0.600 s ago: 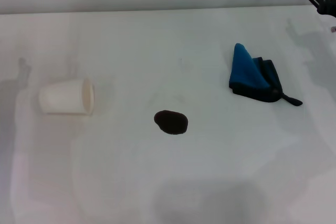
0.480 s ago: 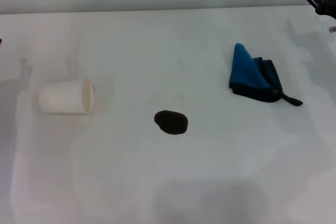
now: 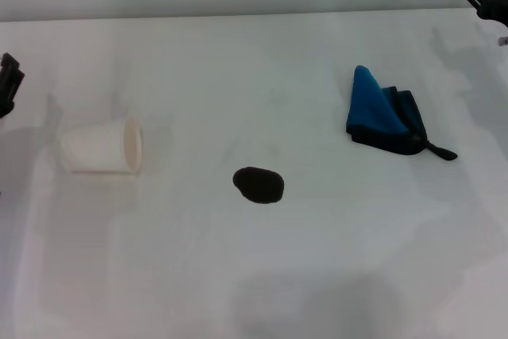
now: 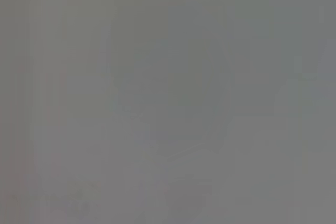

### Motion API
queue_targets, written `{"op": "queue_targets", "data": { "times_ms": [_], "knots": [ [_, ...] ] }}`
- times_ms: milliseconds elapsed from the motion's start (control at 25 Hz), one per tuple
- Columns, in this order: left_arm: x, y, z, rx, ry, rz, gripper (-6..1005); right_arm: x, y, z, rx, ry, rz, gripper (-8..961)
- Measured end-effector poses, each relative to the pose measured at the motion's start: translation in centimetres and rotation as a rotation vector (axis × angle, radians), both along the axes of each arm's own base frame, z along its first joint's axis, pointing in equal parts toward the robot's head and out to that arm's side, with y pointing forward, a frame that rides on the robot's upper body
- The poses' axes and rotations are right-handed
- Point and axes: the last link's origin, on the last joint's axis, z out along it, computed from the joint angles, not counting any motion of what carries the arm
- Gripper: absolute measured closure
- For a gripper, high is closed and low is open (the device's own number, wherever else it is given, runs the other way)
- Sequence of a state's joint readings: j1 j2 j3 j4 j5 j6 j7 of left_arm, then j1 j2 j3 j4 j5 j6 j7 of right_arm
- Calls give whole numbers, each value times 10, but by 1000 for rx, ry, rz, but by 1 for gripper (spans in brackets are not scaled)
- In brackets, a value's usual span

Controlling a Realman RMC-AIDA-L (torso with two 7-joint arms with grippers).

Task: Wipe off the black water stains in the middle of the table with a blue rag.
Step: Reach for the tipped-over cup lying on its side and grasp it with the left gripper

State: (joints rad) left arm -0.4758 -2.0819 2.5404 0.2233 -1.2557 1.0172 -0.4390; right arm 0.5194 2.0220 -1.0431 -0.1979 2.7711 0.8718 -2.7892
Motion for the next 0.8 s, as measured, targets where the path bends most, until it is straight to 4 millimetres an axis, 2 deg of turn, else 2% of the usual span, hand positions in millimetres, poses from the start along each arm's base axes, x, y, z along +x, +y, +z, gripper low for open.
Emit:
{"op": "queue_targets", "data": {
  "times_ms": [400, 600, 800],
  "knots": [
    [5, 0, 2, 12, 17, -35, 123, 0, -3, -4, -7, 12, 0, 97],
    [19, 11, 12, 35, -67, -114, 126, 0, -6, -4, -1, 36, 11, 97],
    [30, 23, 19, -70, -127, -217, 128, 0, -7, -4, 3, 42, 16, 98]
  ]
}}
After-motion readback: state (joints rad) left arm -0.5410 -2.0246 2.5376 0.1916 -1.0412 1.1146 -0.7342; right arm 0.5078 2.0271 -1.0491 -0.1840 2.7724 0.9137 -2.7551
